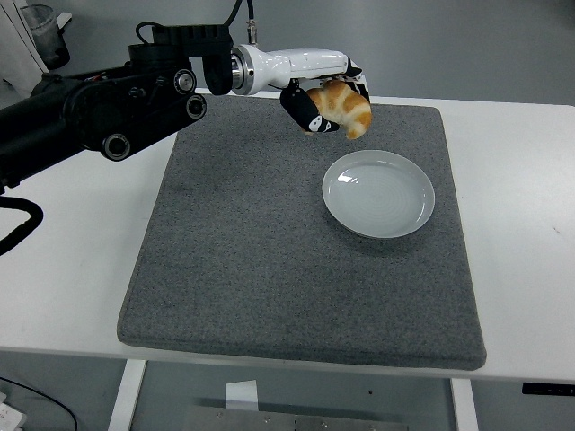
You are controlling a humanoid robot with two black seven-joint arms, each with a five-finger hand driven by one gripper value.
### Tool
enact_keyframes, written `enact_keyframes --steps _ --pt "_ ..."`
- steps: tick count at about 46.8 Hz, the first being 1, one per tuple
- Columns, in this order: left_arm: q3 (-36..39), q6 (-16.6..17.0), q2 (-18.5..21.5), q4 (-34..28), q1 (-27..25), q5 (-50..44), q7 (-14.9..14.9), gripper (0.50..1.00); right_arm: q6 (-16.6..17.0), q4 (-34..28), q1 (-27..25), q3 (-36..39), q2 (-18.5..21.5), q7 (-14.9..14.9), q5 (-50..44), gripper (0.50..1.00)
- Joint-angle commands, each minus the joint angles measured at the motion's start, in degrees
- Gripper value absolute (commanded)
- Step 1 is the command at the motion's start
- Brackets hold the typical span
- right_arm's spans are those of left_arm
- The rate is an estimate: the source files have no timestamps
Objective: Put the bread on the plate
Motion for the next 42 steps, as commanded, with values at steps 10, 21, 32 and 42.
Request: enact_keyframes --steps 10,21,32,42 --pt "0.05 -1.08 -3.15 3.79 -1.96 0.48 0.0 0.5 0.0 0.0 -0.01 0.03 0.0 0.0 0.0 0.932" --pt "0.93 -1.26 -7.46 7.48 -2.85 0.92 0.0 0.5 0.0 0.0 -0.01 -0.06 0.0 0.0 0.0 0.932" --pt "1.72 -1.26 -13.7 14.33 -2.67 1.63 0.0 0.5 0.0 0.0 -0.01 0.03 0.0 0.0 0.0 0.932" --pt "4.18 -0.73 -15.46 19.43 -2.49 2.15 0.0 0.5 0.0 0.0 -0.01 0.03 0.0 0.0 0.0 0.932"
